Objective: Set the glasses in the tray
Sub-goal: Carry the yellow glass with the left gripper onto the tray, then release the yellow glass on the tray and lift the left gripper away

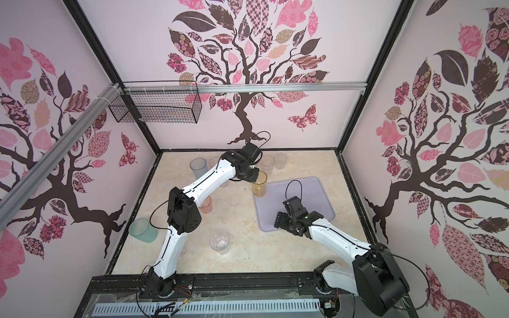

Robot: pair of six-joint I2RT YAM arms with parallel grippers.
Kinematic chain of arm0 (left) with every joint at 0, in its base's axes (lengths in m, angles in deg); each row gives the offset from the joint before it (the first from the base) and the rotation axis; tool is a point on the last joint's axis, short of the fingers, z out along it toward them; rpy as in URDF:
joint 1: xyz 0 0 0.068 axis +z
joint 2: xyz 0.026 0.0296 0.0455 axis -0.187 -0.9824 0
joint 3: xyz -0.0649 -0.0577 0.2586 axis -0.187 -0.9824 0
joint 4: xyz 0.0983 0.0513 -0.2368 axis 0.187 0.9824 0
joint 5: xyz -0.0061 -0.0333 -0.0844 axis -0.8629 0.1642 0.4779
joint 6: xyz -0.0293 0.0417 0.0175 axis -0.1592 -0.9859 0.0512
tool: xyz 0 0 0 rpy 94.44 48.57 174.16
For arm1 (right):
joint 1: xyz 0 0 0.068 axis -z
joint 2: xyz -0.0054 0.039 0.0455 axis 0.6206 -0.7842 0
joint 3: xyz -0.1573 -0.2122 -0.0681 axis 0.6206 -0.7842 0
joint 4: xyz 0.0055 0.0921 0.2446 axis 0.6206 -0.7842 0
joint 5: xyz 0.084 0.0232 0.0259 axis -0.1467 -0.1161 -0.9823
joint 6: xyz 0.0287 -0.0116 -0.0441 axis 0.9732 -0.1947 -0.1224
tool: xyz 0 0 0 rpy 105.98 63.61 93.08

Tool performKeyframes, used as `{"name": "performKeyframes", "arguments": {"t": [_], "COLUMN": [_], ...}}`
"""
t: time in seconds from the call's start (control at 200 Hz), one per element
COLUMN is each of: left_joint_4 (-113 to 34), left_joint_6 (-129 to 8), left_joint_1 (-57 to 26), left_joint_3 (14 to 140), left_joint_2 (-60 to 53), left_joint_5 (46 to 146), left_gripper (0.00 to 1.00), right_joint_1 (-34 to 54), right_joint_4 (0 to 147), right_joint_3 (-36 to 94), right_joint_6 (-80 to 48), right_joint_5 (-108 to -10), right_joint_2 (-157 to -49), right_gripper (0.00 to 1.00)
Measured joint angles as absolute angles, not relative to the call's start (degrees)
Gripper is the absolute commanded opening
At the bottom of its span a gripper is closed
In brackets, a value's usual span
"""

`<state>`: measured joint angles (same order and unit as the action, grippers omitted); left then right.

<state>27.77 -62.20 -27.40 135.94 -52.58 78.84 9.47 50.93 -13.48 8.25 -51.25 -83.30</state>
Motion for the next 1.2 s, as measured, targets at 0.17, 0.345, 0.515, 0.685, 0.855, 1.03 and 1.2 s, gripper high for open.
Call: {"name": "performKeyframes", "arguments": {"t": [0.17, 0.345, 0.515, 0.685, 0.855, 1.03, 1.2], "left_joint_4": [27.77, 27.72, 27.62, 26.65, 25.23, 23.90, 23.38], "left_joint_6": [-62.42, -62.31, -62.49, -62.70, -63.08, -63.14, -63.14], "left_joint_1": [-27.40, -27.40, -27.40, -27.40, -27.09, -25.85, -24.84], "left_joint_3": [136.88, 136.81, 136.72, 135.81, 133.27, 128.75, 124.07], "left_joint_2": [-52.58, -51.97, -48.75, -43.99, -40.05, -37.61, -34.22], "left_joint_5": [78.86, 78.82, 79.04, 79.39, 79.78, 80.42, 80.72], "left_gripper": [0.31, 0.41, 0.44, 0.46, 0.47, 0.47, 0.48], "right_joint_1": [8.38, 6.72, 3.79, 0.03, -4.80, -8.56, -9.11], "right_joint_4": [50.67, 50.99, 51.74, 52.46, 53.99, 55.56, 56.98], "right_joint_3": [-11.93, -11.58, -11.58, -10.66, -8.74, -5.72, -4.78], "right_joint_6": [7.82, 7.95, 9.26, 11.49, 14.20, 16.67, 17.54], "right_joint_5": [-50.86, -50.18, -49.55, -48.45, -48.15, -48.54, -49.20], "right_joint_2": [-84.94, -87.09, -88.44, -89.95, -92.81, -96.40, -97.49], "right_gripper": [0.87, 0.87, 0.87, 0.87, 0.87, 0.87, 0.88]}}
